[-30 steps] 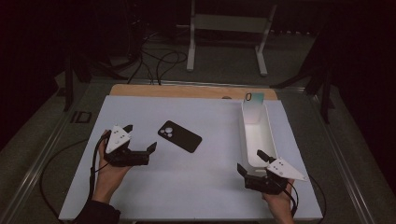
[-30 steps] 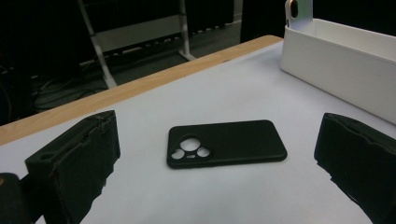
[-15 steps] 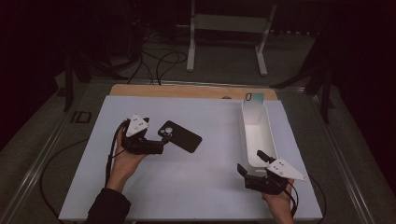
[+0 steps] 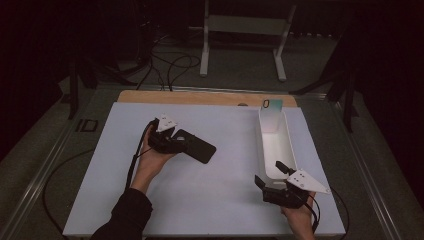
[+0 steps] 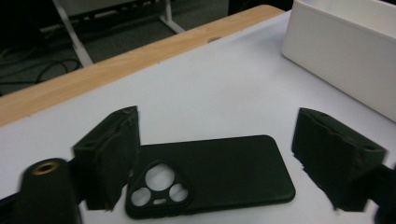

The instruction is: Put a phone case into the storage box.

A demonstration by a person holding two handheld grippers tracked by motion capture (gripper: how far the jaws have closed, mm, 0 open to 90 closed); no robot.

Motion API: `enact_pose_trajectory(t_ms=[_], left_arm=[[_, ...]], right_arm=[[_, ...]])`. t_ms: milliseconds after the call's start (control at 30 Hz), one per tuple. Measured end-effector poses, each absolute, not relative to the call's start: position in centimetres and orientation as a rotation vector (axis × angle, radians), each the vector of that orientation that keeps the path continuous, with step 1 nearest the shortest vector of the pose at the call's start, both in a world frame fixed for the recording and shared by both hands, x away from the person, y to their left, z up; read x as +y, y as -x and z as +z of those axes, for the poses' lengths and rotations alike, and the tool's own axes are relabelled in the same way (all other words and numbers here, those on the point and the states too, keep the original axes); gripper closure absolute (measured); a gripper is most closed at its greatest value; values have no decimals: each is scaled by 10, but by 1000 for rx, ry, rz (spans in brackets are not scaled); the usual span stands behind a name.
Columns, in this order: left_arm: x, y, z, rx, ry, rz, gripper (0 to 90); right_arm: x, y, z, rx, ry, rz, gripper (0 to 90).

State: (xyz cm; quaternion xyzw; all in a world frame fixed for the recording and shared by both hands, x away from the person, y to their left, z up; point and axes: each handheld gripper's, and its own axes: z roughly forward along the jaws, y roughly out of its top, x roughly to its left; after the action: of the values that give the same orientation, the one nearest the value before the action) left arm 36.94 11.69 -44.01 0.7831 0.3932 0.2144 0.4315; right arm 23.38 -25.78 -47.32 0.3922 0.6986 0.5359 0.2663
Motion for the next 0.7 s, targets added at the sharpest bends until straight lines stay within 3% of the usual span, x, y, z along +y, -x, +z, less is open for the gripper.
enact_pose_trajectory(t_ms=[100,300,500,533,700], left_arm=[[113,-374,-445,985,-1957,514,263],[99,-387,-461,992,-1991,440,492],[89,-394,-479,988,-2047,387,634],[87,-394,-482,991,-2054,374,692],[80,-399,-493,1010,-2066,346,791]], right_arm=[[-258,-234,-473,1885,-1058,1451,97],[-259,-233,-473,1883,-1061,1453,97],[-259,-233,-473,1880,-1064,1456,96],[-259,-233,-473,1881,-1062,1456,97],[-258,-233,-473,1882,-1059,1459,97]])
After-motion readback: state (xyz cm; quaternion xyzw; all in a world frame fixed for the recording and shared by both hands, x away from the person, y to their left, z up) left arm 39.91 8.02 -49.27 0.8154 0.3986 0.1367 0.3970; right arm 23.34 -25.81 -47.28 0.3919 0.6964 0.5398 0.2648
